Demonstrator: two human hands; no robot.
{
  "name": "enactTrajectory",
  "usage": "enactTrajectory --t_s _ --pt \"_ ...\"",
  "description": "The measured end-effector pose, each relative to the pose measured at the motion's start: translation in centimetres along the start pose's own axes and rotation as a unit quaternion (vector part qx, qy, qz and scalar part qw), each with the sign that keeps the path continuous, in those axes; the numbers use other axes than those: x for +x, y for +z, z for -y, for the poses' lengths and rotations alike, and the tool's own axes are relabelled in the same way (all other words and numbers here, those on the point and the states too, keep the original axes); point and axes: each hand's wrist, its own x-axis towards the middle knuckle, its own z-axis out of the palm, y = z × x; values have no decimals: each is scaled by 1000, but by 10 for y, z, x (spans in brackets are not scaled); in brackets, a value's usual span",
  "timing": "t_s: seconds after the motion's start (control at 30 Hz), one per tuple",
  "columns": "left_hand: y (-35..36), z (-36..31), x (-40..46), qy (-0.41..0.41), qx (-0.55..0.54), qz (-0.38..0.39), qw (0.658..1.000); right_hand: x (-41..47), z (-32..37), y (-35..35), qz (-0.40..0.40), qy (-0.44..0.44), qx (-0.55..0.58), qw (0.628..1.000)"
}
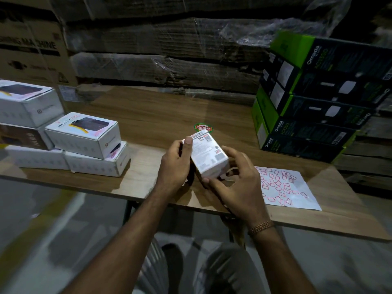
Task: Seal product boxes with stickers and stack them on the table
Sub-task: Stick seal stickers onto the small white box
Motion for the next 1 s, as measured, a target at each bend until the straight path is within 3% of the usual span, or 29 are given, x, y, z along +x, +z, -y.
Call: enactTrajectory --t_s 0.17,0.3,0.43,0.57,0.67,0.83,1.0 --pt "1 -1 -5 -9 -4 78 997 0 2 -1 -40 28 15 999" --pt "1 -7 -13 59 97 100 988 1 2 1 -102 64 31 992" --pt "0 -2 -18 140 125 166 968 1 2 1 -121 84 33 989" --pt "2 6 -19 215 146 144 955 1 3 1 -151 84 50 984" --pt "4 10 -17 222 132 106 960 1 1 4 -160 100 90 978" --pt "1 9 -18 246 184 37 951 1 13 5 -103 48 53 992" --pt "2 8 -17 211 166 53 962 13 27 0 -41 -15 9 999"
